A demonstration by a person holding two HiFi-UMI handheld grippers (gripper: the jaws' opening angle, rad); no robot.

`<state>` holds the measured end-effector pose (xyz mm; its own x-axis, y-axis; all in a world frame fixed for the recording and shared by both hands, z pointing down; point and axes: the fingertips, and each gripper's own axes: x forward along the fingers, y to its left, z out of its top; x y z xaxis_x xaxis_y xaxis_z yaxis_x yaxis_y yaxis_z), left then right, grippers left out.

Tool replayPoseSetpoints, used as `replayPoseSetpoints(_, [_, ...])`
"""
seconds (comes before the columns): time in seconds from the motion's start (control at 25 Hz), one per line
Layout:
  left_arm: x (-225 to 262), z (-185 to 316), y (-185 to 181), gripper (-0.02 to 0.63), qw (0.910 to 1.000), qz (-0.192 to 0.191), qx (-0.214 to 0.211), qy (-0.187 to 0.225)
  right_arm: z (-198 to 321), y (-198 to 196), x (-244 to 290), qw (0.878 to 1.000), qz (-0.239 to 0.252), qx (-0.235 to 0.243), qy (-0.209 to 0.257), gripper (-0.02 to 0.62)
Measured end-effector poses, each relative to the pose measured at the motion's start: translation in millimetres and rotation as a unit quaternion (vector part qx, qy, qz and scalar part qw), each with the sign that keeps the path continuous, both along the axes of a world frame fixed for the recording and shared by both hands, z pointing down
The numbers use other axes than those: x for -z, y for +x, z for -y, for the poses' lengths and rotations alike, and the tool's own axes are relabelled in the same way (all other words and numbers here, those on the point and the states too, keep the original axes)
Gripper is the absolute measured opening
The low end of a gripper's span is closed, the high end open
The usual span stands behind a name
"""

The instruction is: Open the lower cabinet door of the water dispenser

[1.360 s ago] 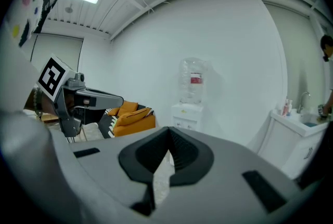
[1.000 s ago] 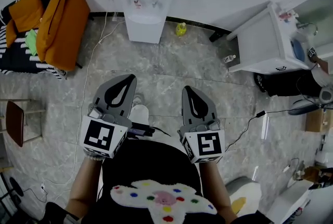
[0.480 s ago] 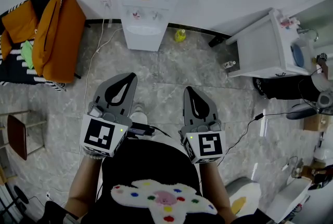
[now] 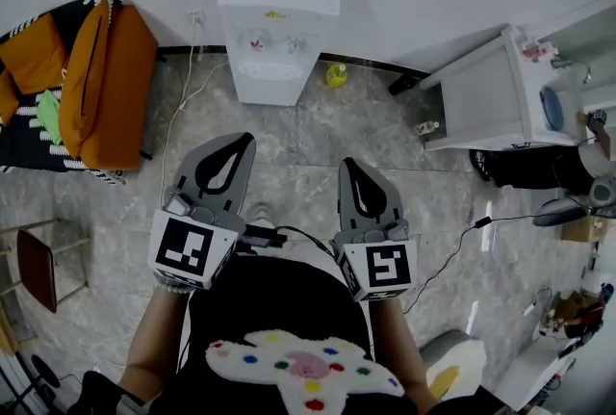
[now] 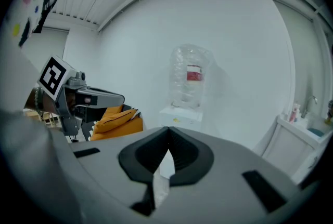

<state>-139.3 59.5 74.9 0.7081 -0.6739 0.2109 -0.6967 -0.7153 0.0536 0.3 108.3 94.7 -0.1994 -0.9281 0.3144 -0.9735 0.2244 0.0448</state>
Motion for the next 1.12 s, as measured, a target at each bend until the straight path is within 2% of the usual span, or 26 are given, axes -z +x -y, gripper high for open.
replayPoseSetpoints(0.64, [-5,16,-26,0.012,0.9999,-0.012,0.008,-0.004,18,-15,0,1.000,-0.013,-0.001,0.002,0.003])
replayPoseSetpoints(0.8, [-5,17,-27,0.012,0.9998,-0.010,0.017,-0.001,20,-12,-1,1.000,-0.001,-0.003,0.008,0.003])
replayPoseSetpoints(1.12, [-7,22,-29,0.013,0.9993,-0.001,0.038,0.000,32,-10,-7,1.000,0.004,0.016,-0.012,0.003])
